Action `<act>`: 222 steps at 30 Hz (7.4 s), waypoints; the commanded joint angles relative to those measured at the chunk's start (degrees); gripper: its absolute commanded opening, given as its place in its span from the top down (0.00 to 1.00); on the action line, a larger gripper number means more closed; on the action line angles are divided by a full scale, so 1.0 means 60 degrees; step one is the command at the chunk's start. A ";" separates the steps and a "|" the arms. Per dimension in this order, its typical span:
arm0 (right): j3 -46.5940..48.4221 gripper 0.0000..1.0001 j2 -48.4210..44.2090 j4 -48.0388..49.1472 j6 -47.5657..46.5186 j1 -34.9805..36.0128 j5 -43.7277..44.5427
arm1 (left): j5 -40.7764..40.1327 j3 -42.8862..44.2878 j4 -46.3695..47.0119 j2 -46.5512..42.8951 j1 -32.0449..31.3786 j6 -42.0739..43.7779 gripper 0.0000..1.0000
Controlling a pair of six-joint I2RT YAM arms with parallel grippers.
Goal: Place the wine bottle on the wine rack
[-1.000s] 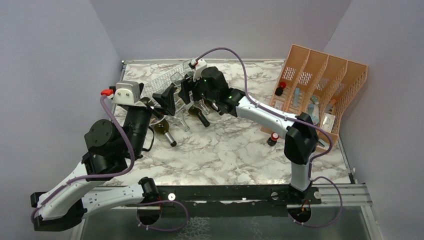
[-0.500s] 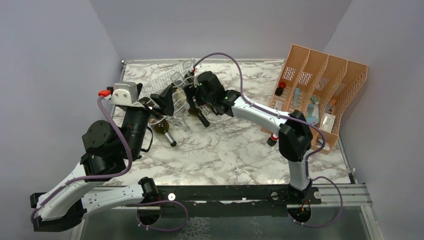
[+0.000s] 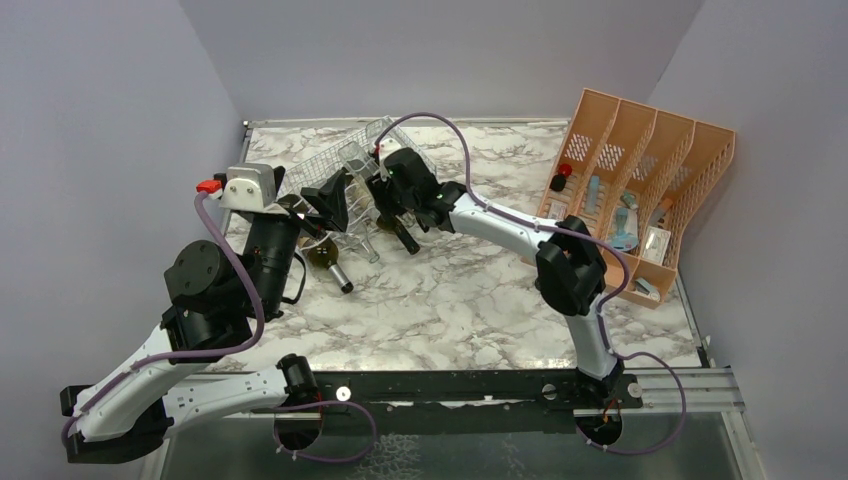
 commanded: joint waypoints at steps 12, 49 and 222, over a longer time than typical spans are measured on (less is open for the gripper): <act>0.0731 0.40 0.0760 0.1156 0.0049 0.0055 0.0254 | -0.0199 0.0141 -0.0109 -0.0054 -0.0020 0.0050 0.01; 0.3910 0.12 0.2473 0.3626 -0.0392 0.3106 -0.4860 | 0.0044 0.1712 -0.0009 0.0131 -0.0020 0.0584 0.01; -1.2213 0.99 -0.9379 0.1551 0.2584 0.2920 -0.0722 | 0.6064 -0.2562 -0.1465 0.3651 0.3528 -0.4288 0.01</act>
